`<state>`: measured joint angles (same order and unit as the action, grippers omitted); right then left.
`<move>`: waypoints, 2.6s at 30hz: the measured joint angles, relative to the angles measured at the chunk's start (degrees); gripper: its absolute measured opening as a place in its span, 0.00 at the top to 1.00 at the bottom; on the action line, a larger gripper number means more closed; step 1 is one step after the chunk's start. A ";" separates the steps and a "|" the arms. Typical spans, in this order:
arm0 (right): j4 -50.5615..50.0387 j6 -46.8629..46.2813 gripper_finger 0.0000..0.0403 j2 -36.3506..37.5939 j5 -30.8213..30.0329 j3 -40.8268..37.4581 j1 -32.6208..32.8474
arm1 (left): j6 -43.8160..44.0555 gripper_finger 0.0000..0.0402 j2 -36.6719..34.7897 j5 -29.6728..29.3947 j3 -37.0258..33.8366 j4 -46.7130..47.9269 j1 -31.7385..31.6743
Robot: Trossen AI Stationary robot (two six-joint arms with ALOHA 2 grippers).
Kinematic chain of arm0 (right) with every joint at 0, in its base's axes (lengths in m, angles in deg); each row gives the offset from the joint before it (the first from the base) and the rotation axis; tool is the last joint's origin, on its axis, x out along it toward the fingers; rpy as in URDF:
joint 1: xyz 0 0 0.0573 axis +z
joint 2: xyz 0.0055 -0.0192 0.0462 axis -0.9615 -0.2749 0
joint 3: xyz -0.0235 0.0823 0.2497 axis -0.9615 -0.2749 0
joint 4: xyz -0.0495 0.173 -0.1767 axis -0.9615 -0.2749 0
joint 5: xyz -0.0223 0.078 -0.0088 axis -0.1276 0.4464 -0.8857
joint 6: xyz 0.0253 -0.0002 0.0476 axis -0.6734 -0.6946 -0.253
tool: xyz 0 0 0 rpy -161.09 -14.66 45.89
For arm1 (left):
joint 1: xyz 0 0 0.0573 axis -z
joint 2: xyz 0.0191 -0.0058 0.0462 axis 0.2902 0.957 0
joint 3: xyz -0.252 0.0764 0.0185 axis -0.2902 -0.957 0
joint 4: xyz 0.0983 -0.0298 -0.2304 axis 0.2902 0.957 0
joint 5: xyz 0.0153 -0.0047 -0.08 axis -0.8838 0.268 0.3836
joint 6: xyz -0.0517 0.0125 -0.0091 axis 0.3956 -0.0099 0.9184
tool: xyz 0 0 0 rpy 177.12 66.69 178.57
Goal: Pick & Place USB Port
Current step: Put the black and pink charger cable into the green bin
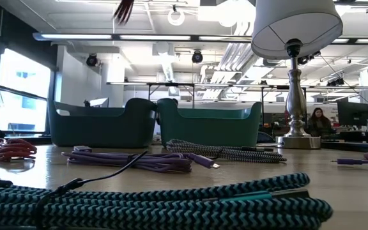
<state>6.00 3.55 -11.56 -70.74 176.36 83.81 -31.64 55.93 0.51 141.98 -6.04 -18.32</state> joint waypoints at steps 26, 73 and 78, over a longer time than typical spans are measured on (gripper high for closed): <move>22.71 3.48 0.45 -4.40 7.81 0.03 -4.63 | 2.76 0.97 8.54 3.62 -1.60 -46.19 -0.02; -6.62 4.29 0.96 -5.53 0.70 -1.84 -19.60 | -9.68 0.67 -9.46 -10.34 -1.49 -7.64 -0.04; -5.65 6.97 0.96 -7.84 10.47 -4.02 -28.39 | -8.75 0.68 -13.39 -15.19 -1.49 2.90 -0.04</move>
<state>0.35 10.52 -19.40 -60.28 172.34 55.42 -40.39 42.54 -14.67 140.49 -3.14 -18.37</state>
